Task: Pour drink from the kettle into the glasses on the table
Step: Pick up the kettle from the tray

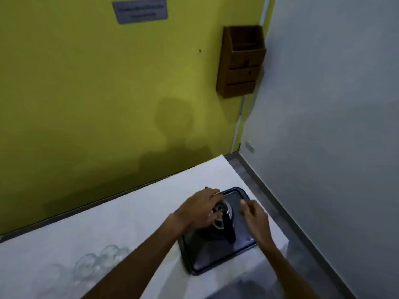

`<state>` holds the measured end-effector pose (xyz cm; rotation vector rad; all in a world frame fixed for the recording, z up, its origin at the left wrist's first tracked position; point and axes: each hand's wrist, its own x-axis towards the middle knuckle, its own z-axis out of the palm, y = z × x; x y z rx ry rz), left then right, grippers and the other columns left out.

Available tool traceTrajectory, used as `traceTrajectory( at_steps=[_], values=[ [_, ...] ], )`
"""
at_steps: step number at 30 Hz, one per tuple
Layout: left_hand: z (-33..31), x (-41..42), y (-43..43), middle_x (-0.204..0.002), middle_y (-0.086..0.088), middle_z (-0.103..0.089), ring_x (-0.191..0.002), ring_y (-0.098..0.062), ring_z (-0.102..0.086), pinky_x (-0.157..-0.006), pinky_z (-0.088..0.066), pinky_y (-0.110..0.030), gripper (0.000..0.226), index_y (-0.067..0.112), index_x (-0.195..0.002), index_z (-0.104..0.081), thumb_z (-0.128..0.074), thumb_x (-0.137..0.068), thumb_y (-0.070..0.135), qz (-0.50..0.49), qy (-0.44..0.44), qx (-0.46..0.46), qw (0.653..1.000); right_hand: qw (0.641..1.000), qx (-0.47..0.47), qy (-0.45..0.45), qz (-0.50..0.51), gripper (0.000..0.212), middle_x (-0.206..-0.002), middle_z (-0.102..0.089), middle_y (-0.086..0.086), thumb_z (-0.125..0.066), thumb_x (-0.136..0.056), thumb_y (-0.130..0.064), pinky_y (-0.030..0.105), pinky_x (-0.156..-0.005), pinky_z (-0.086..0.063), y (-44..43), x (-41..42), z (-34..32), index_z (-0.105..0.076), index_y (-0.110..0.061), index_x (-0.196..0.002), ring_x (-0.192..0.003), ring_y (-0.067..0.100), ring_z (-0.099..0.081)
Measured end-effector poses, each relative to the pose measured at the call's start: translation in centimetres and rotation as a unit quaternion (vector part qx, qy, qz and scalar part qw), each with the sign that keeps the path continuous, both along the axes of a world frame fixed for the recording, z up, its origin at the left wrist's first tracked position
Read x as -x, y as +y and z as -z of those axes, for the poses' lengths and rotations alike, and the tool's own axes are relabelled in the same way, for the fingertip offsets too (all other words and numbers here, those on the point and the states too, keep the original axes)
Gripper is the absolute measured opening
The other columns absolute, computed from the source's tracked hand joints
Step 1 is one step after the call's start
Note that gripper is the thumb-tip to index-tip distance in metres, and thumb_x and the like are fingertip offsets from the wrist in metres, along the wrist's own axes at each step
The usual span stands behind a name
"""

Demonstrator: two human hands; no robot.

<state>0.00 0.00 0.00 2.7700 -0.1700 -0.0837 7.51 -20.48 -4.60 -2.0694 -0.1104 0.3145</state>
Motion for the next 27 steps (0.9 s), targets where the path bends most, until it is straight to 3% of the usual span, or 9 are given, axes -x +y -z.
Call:
traceTrajectory(
  at_steps=[5,7,11,14,16,19,22,25,27],
  values=[
    [4.9,-1.6,-2.5,-0.145,-0.021,-0.057,-0.133,-0.038,-0.057,-0.112,-0.044,-0.049,0.068,0.001,-0.139,-0.057,-0.052,-0.087,0.045,0.031,0.045,-0.058,0.997,0.99,-0.051,0.108,0.068,0.054,-0.08,-0.069,0.018,-0.05,-0.103,-0.047,0.054,-0.084,-0.055,0.4,2.1,6.3,-0.067,-0.002,-0.079,-0.082,0.037,-0.066],
    [6.5,-2.3,-2.6,-0.145,-0.02,-0.058,-0.132,-0.038,-0.059,-0.107,-0.047,-0.051,0.067,0.001,-0.138,-0.058,-0.047,-0.089,0.045,0.034,0.03,-0.075,0.996,0.984,-0.073,0.14,0.084,0.058,-0.081,-0.064,0.014,-0.045,-0.094,-0.057,0.04,-0.077,-0.05,1.4,2.4,7.4,-0.066,-0.005,-0.079,-0.081,0.029,-0.059],
    [8.8,-3.4,-2.5,-0.153,-0.019,-0.05,-0.141,-0.037,-0.05,-0.118,-0.037,-0.049,0.063,0.003,-0.146,-0.051,-0.041,-0.098,0.043,0.009,0.011,-0.05,0.999,0.973,-0.071,0.203,0.082,0.028,-0.112,-0.069,0.009,-0.053,-0.109,-0.02,-0.001,-0.076,-0.043,1.3,3.4,9.6,-0.069,0.002,-0.115,-0.109,0.018,-0.059],
    [9.2,-3.5,-2.3,-0.163,-0.015,-0.035,-0.152,-0.03,-0.032,-0.127,-0.015,-0.036,0.067,0.006,-0.156,-0.035,-0.039,-0.103,0.047,-0.024,0.003,0.02,1.0,0.971,0.028,0.23,0.061,0.038,-0.089,-0.072,-0.004,-0.058,-0.104,-0.045,0.025,-0.087,-0.05,0.2,4.2,8.9,-0.064,-0.008,-0.099,-0.1,0.021,-0.068],
    [9.9,-3.3,-2.3,-0.165,-0.011,-0.032,-0.155,-0.025,-0.027,-0.127,-0.009,-0.028,0.072,0.008,-0.158,-0.03,-0.041,-0.102,0.052,-0.062,-0.003,0.066,0.996,0.974,-0.042,0.209,0.083,0.039,-0.096,-0.067,0.005,-0.047,-0.108,-0.041,0.037,-0.091,-0.048,2.5,4.0,7.9,-0.068,-0.008,-0.111,-0.098,0.024,-0.061],
    [10.9,-3.0,-2.5,-0.165,-0.006,-0.034,-0.154,-0.019,-0.027,-0.128,-0.015,-0.027,0.075,0.012,-0.158,-0.03,-0.047,-0.099,0.056,-0.112,-0.008,0.126,0.986,0.954,-0.156,0.203,0.157,0.039,-0.079,-0.076,-0.01,-0.048,-0.104,-0.041,0.029,-0.08,-0.054,2.6,4.6,7.0,-0.073,-0.018,-0.086,-0.084,0.017,-0.069],
    [11.3,-2.9,-2.8,-0.165,0.0,-0.033,-0.154,-0.011,-0.025,-0.123,-0.013,-0.014,0.079,0.017,-0.158,-0.03,-0.057,-0.095,0.055,-0.172,0.0,0.199,0.965,0.954,-0.137,0.246,0.1,0.038,-0.084,-0.069,0.004,-0.042,-0.105,-0.047,0.043,-0.092,-0.053,3.0,5.0,8.7,-0.063,-0.025,-0.082,-0.097,0.031,-0.065],
    [12.2,-2.2,-3.8,-0.168,0.007,-0.021,-0.155,-0.006,-0.018,-0.126,-0.018,-0.022,0.083,0.021,-0.159,-0.026,-0.058,-0.092,0.059,-0.237,-0.007,0.256,0.937,0.944,-0.146,0.258,0.142,0.049,-0.081,-0.079,0.011,-0.043,-0.111,-0.028,0.035,-0.077,-0.049,3.0,4.0,9.7,-0.071,-0.027,-0.07,-0.081,0.028,-0.063],
    [12.6,-1.5,-4.8,-0.169,0.011,-0.019,-0.155,-0.003,-0.018,-0.126,-0.022,-0.027,0.084,0.027,-0.159,-0.025,-0.053,-0.091,0.068,-0.28,-0.02,0.289,0.915,0.94,-0.161,0.257,0.159,0.057,-0.061,-0.078,-0.006,-0.045,-0.111,-0.021,0.035,-0.074,-0.049,3.5,3.6,9.4,-0.074,-0.027,-0.063,-0.077,0.022,-0.064]
  ],
)
